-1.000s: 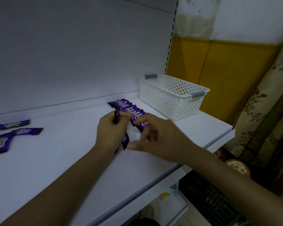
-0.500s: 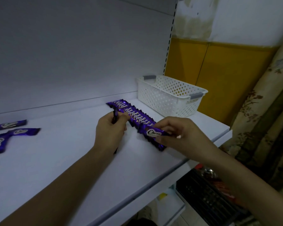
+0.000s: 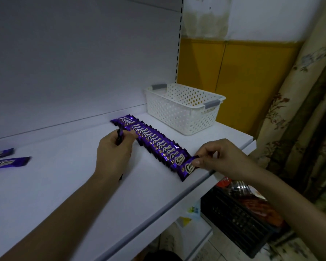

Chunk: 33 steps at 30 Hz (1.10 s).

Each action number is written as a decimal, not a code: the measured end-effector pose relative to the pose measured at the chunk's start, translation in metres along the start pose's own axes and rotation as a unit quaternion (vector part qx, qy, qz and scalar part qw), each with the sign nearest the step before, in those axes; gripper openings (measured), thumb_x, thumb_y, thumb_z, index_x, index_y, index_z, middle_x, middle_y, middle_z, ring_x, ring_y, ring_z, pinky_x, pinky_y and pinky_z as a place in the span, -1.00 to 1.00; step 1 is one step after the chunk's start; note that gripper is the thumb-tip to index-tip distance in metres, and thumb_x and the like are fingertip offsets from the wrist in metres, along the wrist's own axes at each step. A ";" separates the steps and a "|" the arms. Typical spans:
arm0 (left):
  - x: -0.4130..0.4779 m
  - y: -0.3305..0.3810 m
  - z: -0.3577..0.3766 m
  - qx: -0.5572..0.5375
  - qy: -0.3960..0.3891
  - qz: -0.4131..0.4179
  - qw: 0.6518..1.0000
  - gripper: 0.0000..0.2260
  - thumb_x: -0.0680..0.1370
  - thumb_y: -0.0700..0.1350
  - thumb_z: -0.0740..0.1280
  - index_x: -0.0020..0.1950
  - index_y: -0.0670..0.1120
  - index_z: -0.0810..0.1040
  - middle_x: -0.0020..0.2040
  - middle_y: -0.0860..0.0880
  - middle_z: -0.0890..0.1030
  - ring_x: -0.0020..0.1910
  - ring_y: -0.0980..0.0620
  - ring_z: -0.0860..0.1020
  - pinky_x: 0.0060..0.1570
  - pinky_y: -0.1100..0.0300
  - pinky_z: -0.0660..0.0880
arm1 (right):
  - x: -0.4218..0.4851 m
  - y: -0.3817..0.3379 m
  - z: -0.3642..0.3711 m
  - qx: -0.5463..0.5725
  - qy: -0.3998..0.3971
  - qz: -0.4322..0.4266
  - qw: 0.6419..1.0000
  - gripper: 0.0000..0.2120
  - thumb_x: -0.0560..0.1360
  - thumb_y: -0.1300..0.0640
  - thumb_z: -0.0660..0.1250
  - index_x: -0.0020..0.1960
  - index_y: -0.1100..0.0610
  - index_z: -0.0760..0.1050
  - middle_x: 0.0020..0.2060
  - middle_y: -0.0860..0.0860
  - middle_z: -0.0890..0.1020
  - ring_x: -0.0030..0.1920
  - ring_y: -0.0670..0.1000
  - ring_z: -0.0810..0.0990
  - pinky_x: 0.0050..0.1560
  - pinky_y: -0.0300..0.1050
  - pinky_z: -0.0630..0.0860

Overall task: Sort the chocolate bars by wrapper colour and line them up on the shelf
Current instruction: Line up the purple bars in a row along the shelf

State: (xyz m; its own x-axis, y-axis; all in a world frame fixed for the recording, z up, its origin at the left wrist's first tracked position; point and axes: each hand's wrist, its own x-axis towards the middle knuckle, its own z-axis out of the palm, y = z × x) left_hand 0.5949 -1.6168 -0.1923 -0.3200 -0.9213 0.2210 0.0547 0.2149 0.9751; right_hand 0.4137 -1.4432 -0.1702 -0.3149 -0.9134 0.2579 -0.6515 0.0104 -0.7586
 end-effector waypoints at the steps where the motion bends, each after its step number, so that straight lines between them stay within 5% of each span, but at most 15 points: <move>1: 0.000 0.000 0.000 0.000 -0.002 0.001 1.000 -0.84 0.55 -0.14 0.31 -0.13 -0.19 0.61 -0.47 -0.01 0.37 -0.47 0.05 0.27 -0.41 0.17 0.22 | 0.001 0.001 0.000 -0.001 0.005 -0.002 1.000 -0.83 0.36 0.06 0.48 -0.21 0.18 0.65 -0.30 0.24 0.63 -0.19 0.32 0.55 -0.19 0.20 0.47; 7: 0.000 -0.002 0.001 0.001 -0.009 0.001 1.000 -0.82 0.54 -0.12 0.32 -0.11 -0.24 0.59 -0.41 -0.09 0.34 -0.42 0.01 0.25 -0.39 0.15 0.19 | 0.005 0.004 0.003 -0.012 0.021 0.003 1.000 -0.91 0.39 0.17 0.49 -0.19 0.19 0.65 -0.43 -0.04 0.58 -0.38 -0.07 0.47 -0.26 -0.02 0.41; 12: -0.001 0.002 0.002 -0.006 -0.014 -0.005 1.000 -0.86 0.55 -0.12 0.31 -0.16 -0.06 0.63 -0.37 -0.13 0.32 -0.38 -0.02 0.23 -0.39 0.16 0.17 | 0.010 0.001 0.004 -0.046 0.030 0.012 0.998 -0.89 0.37 0.13 0.52 -0.19 0.15 0.63 -0.37 -0.03 0.60 -0.33 -0.06 0.48 -0.23 0.03 0.46; 26: -0.001 0.004 0.002 0.000 -0.017 0.007 1.000 -0.70 0.55 -0.12 0.31 -0.02 -0.40 0.48 -0.35 -0.16 0.30 -0.33 -0.06 0.22 -0.34 0.09 0.16 | 0.010 0.003 0.007 -0.048 0.054 0.005 0.997 -0.89 0.37 0.18 0.51 -0.15 0.14 0.60 -0.31 0.01 0.65 -0.27 0.01 0.54 -0.27 -0.16 0.42; 29: -0.002 0.004 0.002 -0.001 -0.017 0.007 1.000 -0.72 0.55 -0.11 0.32 -0.03 -0.38 0.50 -0.34 -0.16 0.29 -0.32 -0.08 0.21 -0.32 0.06 0.16 | 0.013 0.004 0.008 -0.053 0.060 -0.009 0.997 -0.93 0.38 0.22 0.49 -0.21 0.17 0.61 -0.37 -0.05 0.62 -0.33 -0.16 0.50 -0.34 -0.38 0.35; 33: -0.002 0.005 0.002 -0.003 -0.022 0.010 1.000 -0.70 0.55 -0.12 0.32 -0.04 -0.41 0.48 -0.33 -0.16 0.29 -0.31 -0.08 0.21 -0.27 0.04 0.18 | 0.014 0.006 0.009 -0.056 0.072 -0.018 0.996 -0.92 0.39 0.24 0.49 -0.25 0.16 0.61 -0.39 -0.08 0.62 -0.36 -0.20 0.49 -0.34 -0.41 0.36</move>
State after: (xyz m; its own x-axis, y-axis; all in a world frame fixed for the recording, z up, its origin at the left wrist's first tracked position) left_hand 0.5939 -1.6127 -0.1878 -0.3609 -0.9013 0.2394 0.0675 0.2308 0.9707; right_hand 0.4115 -1.4593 -0.1770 -0.3802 -0.8465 0.3727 -0.7343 0.0313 -0.6781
